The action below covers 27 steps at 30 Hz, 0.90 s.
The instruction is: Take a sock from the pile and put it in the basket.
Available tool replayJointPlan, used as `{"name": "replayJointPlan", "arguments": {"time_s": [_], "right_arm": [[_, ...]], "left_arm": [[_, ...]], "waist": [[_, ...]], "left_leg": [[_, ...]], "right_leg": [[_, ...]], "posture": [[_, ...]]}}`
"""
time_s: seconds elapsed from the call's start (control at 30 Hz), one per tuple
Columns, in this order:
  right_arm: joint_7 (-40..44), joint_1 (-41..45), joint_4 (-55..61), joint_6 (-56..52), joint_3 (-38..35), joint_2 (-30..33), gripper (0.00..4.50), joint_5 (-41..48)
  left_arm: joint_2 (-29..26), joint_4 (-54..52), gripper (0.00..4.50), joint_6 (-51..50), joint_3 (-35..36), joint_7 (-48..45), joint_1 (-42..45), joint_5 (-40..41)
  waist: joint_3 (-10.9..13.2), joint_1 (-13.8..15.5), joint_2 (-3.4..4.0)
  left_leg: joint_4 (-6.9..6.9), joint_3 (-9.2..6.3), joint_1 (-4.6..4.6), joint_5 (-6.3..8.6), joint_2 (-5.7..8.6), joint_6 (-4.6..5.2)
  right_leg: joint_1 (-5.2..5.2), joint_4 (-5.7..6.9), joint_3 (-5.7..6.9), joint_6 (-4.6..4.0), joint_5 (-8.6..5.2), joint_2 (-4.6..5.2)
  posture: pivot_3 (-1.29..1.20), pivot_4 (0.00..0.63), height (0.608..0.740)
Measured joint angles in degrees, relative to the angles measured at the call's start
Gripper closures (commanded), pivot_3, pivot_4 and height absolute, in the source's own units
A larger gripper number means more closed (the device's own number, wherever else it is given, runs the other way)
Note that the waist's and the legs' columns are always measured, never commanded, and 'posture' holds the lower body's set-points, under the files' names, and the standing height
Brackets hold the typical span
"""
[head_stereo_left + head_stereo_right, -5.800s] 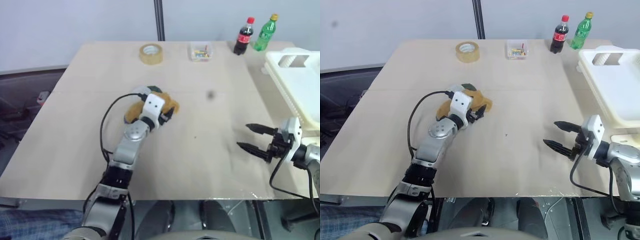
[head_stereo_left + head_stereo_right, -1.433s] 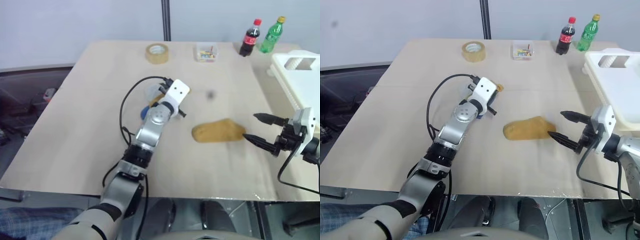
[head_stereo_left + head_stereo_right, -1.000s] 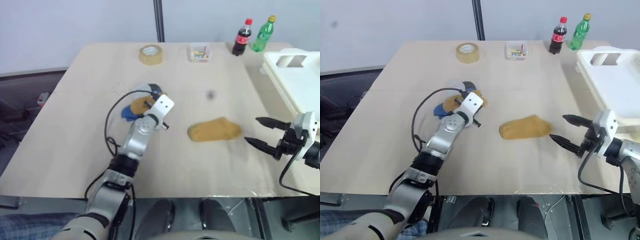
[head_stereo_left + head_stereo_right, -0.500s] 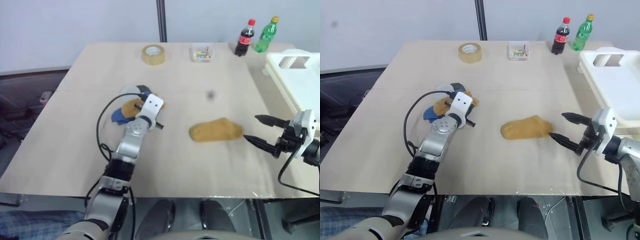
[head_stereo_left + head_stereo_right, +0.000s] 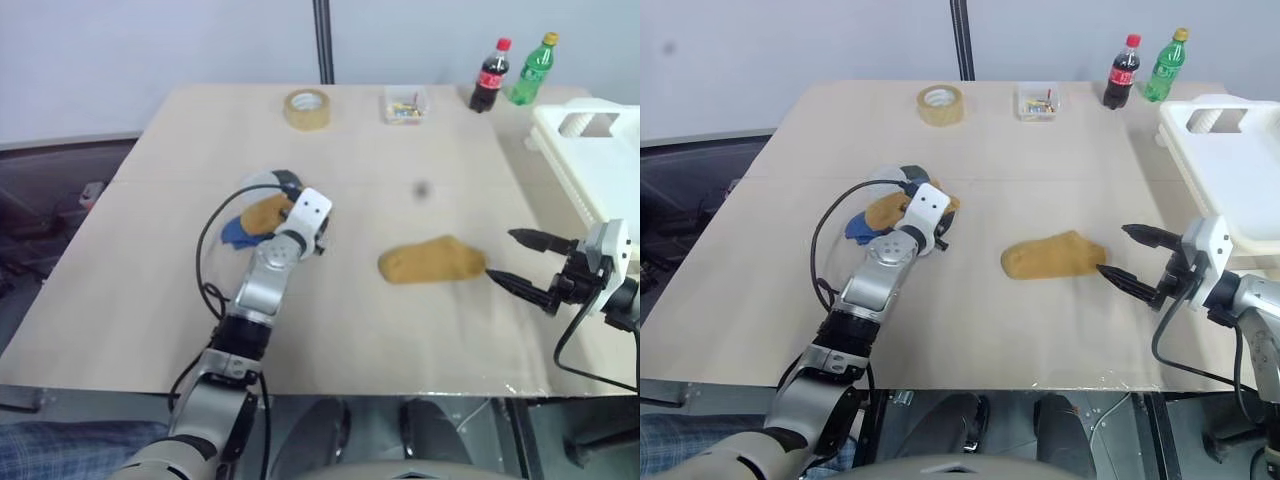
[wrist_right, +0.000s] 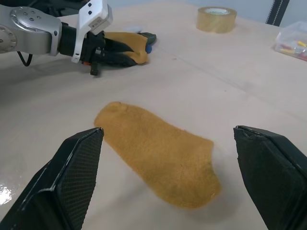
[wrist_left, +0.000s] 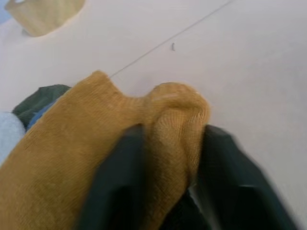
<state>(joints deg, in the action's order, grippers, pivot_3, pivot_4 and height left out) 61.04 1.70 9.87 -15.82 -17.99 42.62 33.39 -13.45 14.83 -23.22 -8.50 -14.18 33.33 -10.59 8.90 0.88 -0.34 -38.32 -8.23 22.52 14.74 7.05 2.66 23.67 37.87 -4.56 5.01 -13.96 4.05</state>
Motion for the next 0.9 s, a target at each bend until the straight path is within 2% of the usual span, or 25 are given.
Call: {"name": "replayJointPlan", "arguments": {"time_s": [0.4,0.5,0.6,0.63,0.9], "right_arm": [[-0.37,-0.47,0.11,0.05,0.02,-0.91,0.0,-0.27],[-0.36,-0.46,0.11,0.19,0.03,-0.92,0.0,-0.35],[-0.36,-0.45,0.11,0.24,0.03,-0.95,0.0,-0.36],[-0.36,-0.45,0.1,0.25,0.03,-0.95,0.0,-0.39],[-0.34,-0.32,0.1,0.34,0.16,-0.99,0.0,-0.67]], "left_arm": [[1.16,1.85,4.41,1.58,1.27,2.06,1.7,0.69],[1.32,1.82,3.49,1.68,1.42,1.37,1.7,1.71],[1.25,1.81,2.06,1.68,1.4,1.75,1.7,1.63],[1.23,1.81,1.78,1.68,1.4,2.16,1.71,1.42],[1.94,1.82,1.78,2.31,1.39,2.33,2.92,1.67]], "waist": [[0.01,-0.02,-0.01],[0.01,-0.02,-0.02],[0.01,-0.02,-0.02],[0.01,-0.04,-0.02],[0.01,-0.01,-0.02]], "left_leg": [[0.0,-0.01,0.04,-0.01,0.0,-0.01],[0.0,-0.01,0.04,-0.01,0.0,-0.01],[0.0,-0.01,0.04,-0.01,0.0,-0.01],[0.0,-0.01,0.04,-0.01,0.0,-0.01],[0.0,-0.01,0.05,-0.01,0.0,-0.02]], "right_leg": [[0.03,-0.01,0.01,0.0,0.0,0.0],[0.03,-0.01,0.01,0.0,0.0,0.0],[0.03,-0.01,0.01,0.0,0.0,0.0],[0.03,-0.01,0.01,0.0,0.0,0.0],[0.04,-0.01,0.02,0.0,0.0,0.0]], "posture": [[0.0,0.15,0.739],[0.0,0.15,0.739],[0.0,0.15,0.739],[0.0,0.15,0.739],[0.0,0.15,0.739]]}}
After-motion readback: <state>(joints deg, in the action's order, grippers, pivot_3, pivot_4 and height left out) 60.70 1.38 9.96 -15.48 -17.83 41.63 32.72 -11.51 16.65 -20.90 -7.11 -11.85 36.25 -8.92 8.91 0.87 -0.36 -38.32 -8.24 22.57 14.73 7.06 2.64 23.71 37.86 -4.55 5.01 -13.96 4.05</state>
